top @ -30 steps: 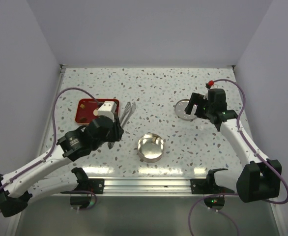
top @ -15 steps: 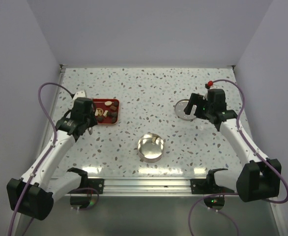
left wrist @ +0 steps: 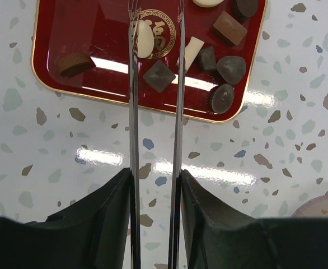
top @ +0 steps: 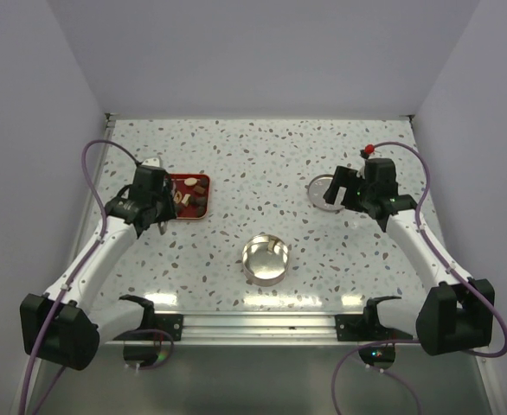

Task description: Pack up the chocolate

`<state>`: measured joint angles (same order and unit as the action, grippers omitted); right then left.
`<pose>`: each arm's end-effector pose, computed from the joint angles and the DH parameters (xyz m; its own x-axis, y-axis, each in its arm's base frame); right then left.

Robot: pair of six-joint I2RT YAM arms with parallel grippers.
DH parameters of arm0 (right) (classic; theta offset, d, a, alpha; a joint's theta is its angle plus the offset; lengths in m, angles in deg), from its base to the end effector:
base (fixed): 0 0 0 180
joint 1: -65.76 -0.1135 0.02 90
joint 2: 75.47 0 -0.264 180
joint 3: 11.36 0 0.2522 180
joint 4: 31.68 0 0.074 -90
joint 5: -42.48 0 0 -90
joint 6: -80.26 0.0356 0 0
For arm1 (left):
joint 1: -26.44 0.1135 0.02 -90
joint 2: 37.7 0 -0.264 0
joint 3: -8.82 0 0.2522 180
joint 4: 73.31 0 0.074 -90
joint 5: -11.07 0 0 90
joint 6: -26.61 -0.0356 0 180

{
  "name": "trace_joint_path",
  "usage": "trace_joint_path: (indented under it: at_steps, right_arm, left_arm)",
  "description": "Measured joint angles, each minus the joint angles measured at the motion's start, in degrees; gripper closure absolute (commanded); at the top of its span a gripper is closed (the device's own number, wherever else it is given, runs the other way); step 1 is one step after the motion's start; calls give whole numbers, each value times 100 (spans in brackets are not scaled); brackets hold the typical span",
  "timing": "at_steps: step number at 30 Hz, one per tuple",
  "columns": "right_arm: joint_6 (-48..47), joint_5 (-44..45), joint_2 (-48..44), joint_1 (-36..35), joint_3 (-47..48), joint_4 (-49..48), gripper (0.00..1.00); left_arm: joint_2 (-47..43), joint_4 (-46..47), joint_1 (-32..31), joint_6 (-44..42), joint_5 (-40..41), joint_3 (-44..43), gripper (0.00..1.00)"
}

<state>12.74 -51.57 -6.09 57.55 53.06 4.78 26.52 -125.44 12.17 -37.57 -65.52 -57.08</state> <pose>0.2574 0.0397 0.2663 -0.6795 0.2873 -0.6750 0.0703 0.9414 0.3299 0.2215 -0.0478 0.2749 -0.7148 -0.2554 -0.6511 -0.2385 0.9642 -0.1164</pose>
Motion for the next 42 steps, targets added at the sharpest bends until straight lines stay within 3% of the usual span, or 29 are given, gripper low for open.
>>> trace_joint_path:
  at_steps: [35,42]
  right_arm:
    - [0,-4,-44,0,-186,-39,4]
    - [0,-4,-44,0,-186,-42,4]
  left_arm:
    - [501,-15,240,-295,-26,219,53]
    - [509,13,254,-315,-55,219,69]
